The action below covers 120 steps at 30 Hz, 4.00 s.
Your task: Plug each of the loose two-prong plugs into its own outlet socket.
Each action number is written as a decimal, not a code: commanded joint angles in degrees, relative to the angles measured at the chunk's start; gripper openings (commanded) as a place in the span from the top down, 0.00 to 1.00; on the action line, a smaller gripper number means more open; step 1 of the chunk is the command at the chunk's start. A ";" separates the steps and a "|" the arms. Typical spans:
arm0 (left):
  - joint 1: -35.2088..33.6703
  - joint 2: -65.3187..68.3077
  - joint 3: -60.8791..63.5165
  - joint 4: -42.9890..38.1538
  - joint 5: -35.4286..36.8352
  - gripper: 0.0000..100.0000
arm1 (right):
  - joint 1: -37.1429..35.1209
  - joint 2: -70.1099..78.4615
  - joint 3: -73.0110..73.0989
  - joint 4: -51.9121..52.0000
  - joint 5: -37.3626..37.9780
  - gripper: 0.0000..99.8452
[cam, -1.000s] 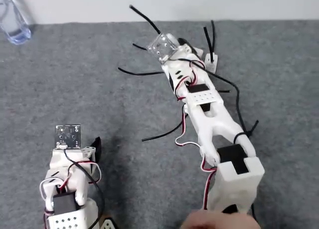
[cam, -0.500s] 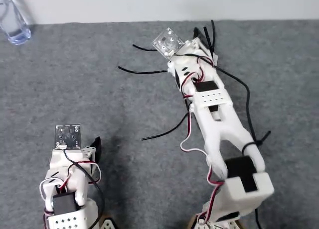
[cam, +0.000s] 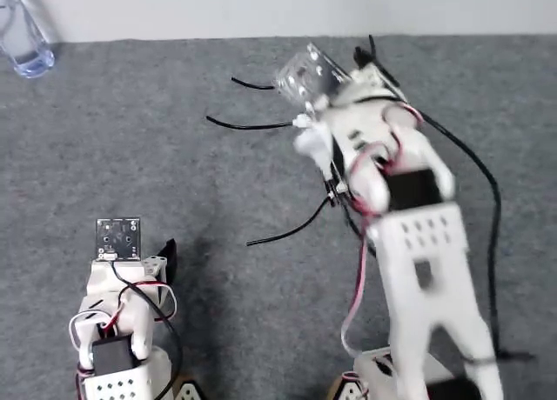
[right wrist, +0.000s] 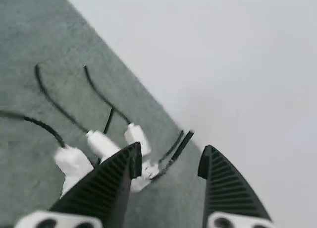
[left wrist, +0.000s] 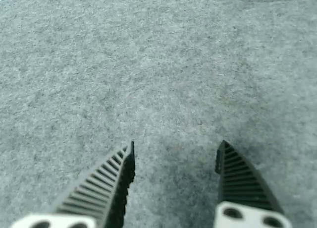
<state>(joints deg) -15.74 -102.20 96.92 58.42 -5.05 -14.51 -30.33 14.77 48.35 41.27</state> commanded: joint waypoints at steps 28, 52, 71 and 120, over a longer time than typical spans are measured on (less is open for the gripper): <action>0.18 0.00 -0.40 1.67 -0.35 0.75 | 14.99 -46.02 8.18 50.95 -6.51 0.84; 0.44 0.00 -0.40 1.85 -0.35 0.75 | 34.33 -73.63 76.75 6.99 -16.44 0.84; 0.88 -0.09 -0.40 2.55 4.84 0.75 | -3.30 -73.63 81.67 22.99 -25.85 0.84; 11.69 -0.18 -0.57 12.84 8.62 0.75 | 4.62 -73.54 81.67 26.77 -37.45 0.84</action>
<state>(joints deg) -4.57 -102.20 96.92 71.16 4.18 -10.46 -103.30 95.47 74.73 4.35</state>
